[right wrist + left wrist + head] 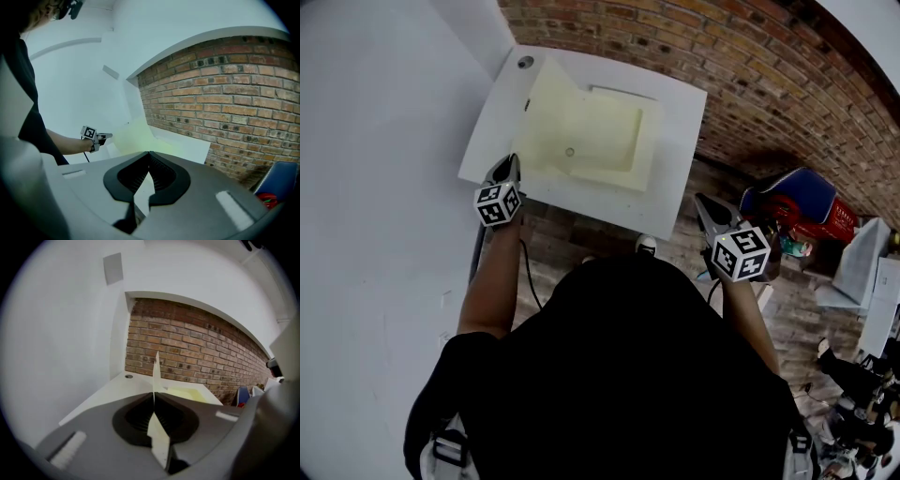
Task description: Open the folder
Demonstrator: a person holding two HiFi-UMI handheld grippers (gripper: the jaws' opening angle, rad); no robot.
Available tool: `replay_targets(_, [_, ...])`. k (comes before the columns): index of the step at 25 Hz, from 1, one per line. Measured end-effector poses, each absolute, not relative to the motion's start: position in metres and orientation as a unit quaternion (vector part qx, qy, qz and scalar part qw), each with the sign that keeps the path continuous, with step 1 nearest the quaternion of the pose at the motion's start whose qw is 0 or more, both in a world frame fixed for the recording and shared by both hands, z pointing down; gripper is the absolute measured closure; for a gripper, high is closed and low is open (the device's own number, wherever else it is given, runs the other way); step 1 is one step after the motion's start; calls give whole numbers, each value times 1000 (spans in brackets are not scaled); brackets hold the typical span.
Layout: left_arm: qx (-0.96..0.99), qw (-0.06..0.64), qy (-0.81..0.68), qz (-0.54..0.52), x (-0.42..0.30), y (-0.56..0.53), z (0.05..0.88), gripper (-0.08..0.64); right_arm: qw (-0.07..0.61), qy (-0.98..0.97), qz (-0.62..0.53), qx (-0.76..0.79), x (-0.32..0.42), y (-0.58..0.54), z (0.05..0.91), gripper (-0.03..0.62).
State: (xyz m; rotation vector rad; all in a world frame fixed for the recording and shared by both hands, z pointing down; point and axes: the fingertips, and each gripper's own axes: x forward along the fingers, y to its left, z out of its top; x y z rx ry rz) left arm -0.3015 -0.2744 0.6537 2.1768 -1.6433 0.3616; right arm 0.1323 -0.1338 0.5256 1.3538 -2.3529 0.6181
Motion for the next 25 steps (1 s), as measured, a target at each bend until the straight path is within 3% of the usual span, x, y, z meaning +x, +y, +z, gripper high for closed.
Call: replay_targets(25, [694, 299, -638, 151, -385, -264, 744, 549, 190, -819, 239, 486, 129, -126, 544, 591])
